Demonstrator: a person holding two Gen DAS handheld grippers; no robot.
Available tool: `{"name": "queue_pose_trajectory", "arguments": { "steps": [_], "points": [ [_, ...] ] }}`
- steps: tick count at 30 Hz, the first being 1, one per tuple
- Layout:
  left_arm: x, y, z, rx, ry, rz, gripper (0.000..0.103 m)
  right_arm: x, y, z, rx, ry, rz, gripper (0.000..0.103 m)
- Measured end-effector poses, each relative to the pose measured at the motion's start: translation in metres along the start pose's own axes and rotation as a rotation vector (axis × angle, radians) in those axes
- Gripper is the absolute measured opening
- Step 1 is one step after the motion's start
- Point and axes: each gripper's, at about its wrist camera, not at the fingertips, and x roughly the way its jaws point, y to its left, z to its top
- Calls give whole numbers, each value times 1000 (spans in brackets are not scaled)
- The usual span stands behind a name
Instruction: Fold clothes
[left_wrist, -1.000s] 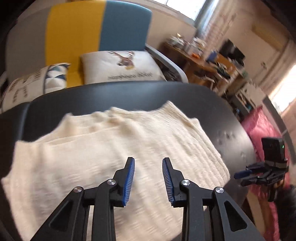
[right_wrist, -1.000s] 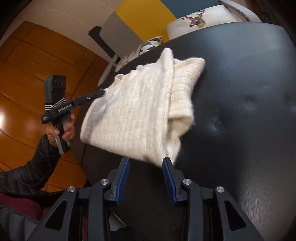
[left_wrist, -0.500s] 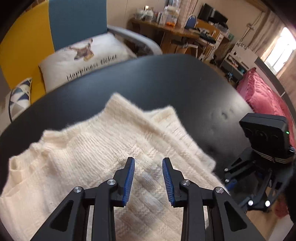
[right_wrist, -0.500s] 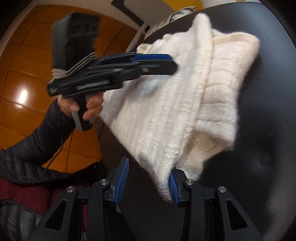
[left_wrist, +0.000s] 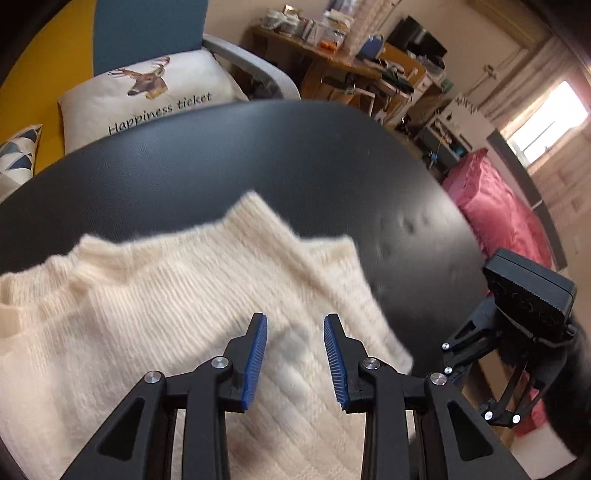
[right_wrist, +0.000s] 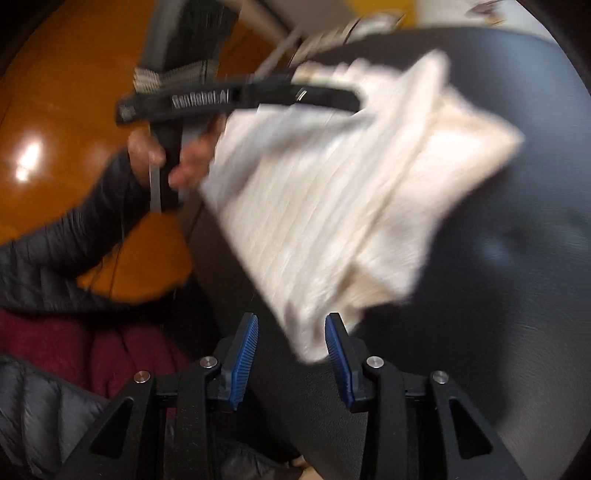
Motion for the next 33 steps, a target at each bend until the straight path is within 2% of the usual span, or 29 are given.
{"name": "queue_pose_trajectory", "arguments": {
  "steps": [2,3,5,8,15,16,17,18,22,23,27,29,31,32,33],
  "points": [
    [-4,6,12,-27,-17,-30,32,-21,-3,-1,44,-149,-26,39],
    [-2,10,19,-47,-13,-44,32,-26,-5,-1,68,-200,-10,40],
    [6,18,30,-105,8,-63,33,-24,-3,0,86,-250,-11,40],
    [24,27,43,-162,35,-38,34,-3,0,3,98,-224,-36,40],
    [62,22,60,-215,159,5,34,44,5,0,98,-140,-94,40],
    [62,19,60,-205,149,24,30,48,6,-2,86,-135,-103,39],
    [62,15,60,-195,139,43,16,48,8,-3,75,-138,-106,39],
    [61,12,60,-186,130,61,8,48,10,-5,69,-133,-115,39],
    [50,-3,62,-165,36,60,6,39,5,-19,54,-118,-123,36],
    [48,-6,62,-160,18,62,6,35,-3,-25,63,-121,-125,31],
    [86,-7,57,-124,119,133,6,32,-10,-25,101,-153,-94,30],
    [84,-12,60,-135,108,120,7,27,-9,-26,115,-157,-91,32],
    [77,-10,61,-169,100,80,20,20,-7,-27,126,-164,-95,33],
    [68,-9,62,-193,80,38,33,12,-3,-29,117,-184,-120,33],
    [57,-7,62,-208,54,14,40,3,-1,-30,115,-205,-127,34]
  ]
}}
